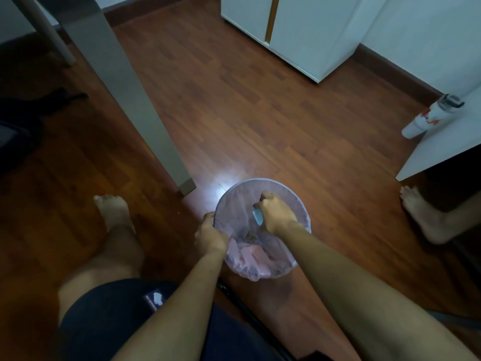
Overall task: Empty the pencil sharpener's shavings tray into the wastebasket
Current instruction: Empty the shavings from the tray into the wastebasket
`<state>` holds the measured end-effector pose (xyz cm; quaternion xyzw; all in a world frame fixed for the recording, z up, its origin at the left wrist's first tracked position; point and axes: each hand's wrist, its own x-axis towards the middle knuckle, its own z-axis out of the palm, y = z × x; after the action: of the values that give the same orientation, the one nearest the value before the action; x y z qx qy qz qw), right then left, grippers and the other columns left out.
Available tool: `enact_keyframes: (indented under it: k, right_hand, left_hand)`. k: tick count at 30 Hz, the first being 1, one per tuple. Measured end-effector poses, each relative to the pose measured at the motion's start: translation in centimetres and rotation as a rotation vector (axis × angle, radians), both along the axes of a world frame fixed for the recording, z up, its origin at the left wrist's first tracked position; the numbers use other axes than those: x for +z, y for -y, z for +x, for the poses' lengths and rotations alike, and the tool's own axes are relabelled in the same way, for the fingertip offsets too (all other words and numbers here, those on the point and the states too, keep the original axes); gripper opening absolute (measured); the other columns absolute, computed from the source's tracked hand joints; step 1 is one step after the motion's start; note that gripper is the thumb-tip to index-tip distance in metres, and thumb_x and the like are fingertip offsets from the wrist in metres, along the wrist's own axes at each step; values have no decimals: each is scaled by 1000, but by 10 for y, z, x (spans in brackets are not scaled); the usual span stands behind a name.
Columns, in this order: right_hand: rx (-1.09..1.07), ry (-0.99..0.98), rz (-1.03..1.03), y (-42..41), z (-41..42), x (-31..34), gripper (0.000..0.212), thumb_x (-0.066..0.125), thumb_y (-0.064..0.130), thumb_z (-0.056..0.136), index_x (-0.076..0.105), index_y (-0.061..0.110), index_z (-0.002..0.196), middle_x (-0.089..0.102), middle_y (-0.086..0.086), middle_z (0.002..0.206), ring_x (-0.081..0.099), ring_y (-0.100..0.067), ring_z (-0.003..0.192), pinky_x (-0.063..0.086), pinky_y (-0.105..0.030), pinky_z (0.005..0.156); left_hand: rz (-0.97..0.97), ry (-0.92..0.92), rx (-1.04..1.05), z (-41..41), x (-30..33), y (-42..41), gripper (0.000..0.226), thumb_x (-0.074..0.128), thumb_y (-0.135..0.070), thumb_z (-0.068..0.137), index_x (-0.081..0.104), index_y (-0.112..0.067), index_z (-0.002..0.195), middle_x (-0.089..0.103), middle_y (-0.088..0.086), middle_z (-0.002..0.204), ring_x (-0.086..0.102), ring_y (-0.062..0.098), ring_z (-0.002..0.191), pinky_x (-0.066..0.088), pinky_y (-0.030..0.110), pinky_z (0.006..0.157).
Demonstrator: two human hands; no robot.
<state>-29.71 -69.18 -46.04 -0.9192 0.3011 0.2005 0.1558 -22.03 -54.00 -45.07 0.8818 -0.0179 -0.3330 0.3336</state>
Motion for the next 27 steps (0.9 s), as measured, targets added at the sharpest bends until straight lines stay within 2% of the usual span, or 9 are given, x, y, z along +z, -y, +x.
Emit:
enact_keyframes:
  k: [6,11,13,16,19,23,27]
  right_hand:
    - [-26,-13,17,4,3,9,72,82,24,70,57,13,137,47,-9,125,50,-32,118,50,-42,91]
    - [-48,-13,19,7,8,26,78,84,25,66,56,13,138,48,-9,129,53,-32,118,49,-41,94]
    - [-74,9,28,7,9,37,78,85,24,65,57,13,137,49,-9,132,55,-31,119,49,-40,96]
    - [-104,44,42,7,9,55,76,84,24,64,59,13,135,51,-10,134,57,-29,119,50,-37,96]
    - [-128,44,48,6,8,80,73,83,26,68,58,12,136,52,-10,133,58,-29,116,49,-35,91]
    - [-227,111,113,4,6,115,69,83,31,68,63,7,130,64,-12,126,62,-29,111,53,-34,87]
    - [-386,245,220,2,0,151,62,80,35,69,68,9,124,71,-11,118,67,-26,101,55,-37,85]
  left_hand:
    - [20,-26,-17,4,-5,1,42,52,-7,89,60,-22,128,62,17,129,59,40,117,50,39,93]
    - [83,-88,-65,13,-5,6,57,61,-16,85,48,-19,140,58,19,135,58,40,120,52,41,96]
    - [104,-102,-67,16,2,10,57,64,-22,84,49,-13,139,57,19,135,58,40,120,51,42,98]
    - [87,-68,-103,20,21,17,55,66,-28,84,53,-9,134,58,18,135,58,38,120,51,43,99]
    - [65,-11,-200,26,47,22,55,61,-31,88,53,-10,138,55,15,140,55,34,126,46,36,102]
    - [32,28,-246,33,82,28,51,57,-35,89,59,-10,134,58,11,139,53,30,129,42,32,104]
    - [-39,66,-237,34,124,28,49,60,-28,90,58,-7,134,58,11,139,52,27,130,38,31,106]
